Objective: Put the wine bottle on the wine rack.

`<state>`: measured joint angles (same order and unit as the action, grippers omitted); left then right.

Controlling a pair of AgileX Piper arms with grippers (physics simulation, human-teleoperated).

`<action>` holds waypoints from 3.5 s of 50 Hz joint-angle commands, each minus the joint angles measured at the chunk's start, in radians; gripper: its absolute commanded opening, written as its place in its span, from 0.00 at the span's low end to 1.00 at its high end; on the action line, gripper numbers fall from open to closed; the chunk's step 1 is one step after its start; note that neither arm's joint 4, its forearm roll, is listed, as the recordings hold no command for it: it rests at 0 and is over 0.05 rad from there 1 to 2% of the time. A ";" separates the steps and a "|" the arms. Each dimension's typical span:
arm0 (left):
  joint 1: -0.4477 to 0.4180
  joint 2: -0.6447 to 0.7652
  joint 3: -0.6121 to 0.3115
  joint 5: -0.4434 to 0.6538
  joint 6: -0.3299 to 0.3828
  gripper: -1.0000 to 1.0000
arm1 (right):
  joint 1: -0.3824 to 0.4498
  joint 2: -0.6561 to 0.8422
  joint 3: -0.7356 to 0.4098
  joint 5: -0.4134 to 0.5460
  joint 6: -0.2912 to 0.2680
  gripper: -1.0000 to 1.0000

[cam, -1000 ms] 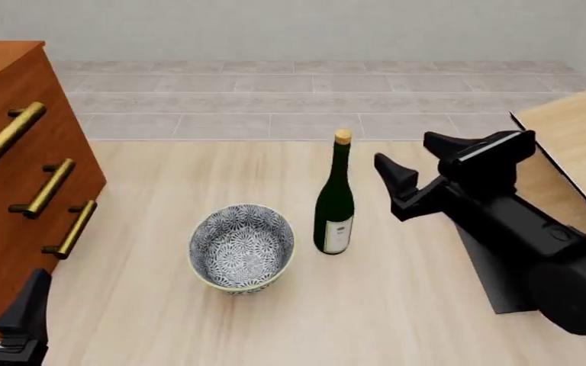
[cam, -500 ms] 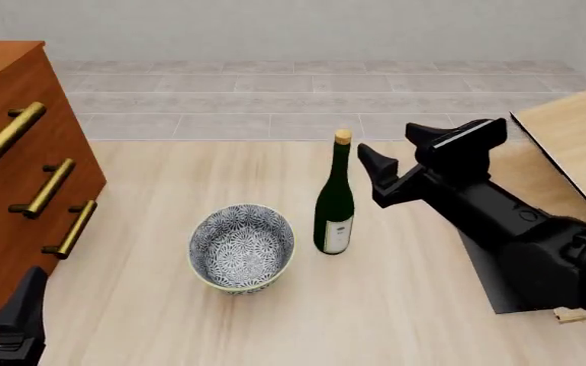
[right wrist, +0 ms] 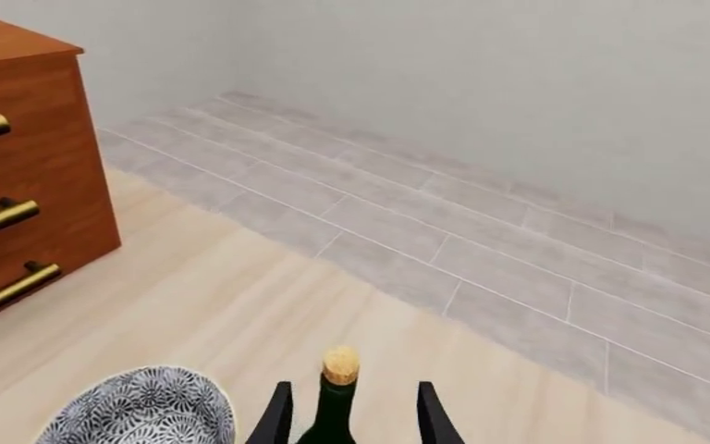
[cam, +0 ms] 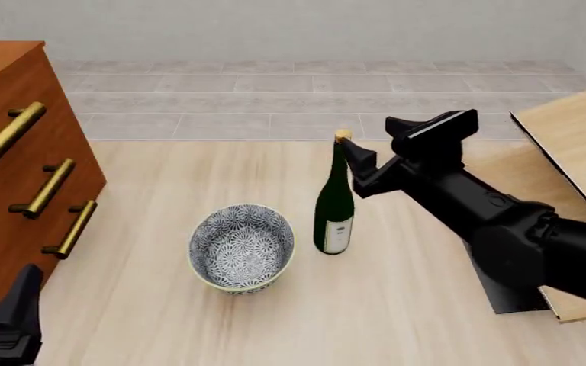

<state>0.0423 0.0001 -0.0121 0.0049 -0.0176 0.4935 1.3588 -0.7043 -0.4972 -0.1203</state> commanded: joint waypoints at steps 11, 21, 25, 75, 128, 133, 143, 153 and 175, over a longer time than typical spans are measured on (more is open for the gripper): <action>0.005 0.000 -0.010 0.006 0.001 1.00 | 0.014 0.096 -0.063 -0.018 0.007 1.00; 0.008 0.000 -0.017 0.011 0.002 1.00 | 0.016 0.139 -0.077 -0.040 0.015 1.00; 0.011 0.000 -0.011 0.010 0.005 1.00 | 0.016 0.153 -0.081 -0.047 0.015 1.00; 0.023 0.000 0.004 0.011 0.011 1.00 | 0.006 0.289 -0.120 -0.096 0.043 1.00; 0.019 0.000 0.008 -0.004 -0.001 1.00 | -0.004 0.177 -0.125 -0.019 0.052 0.00; 0.014 0.000 0.009 -0.004 -0.003 1.00 | -0.020 0.163 -0.126 -0.011 0.057 0.00; 0.009 0.000 0.009 -0.006 -0.004 1.00 | -0.034 0.132 -0.125 0.013 0.053 0.00; 0.000 0.000 0.010 -0.004 -0.005 1.00 | -0.032 0.079 -0.115 0.035 0.054 0.00; -0.013 0.000 0.012 0.005 -0.009 1.00 | -0.021 -0.074 -0.147 0.176 0.017 0.00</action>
<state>0.0349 0.0001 -0.0007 0.0077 -0.0252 0.4726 1.3456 -0.8338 -0.3681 -0.0918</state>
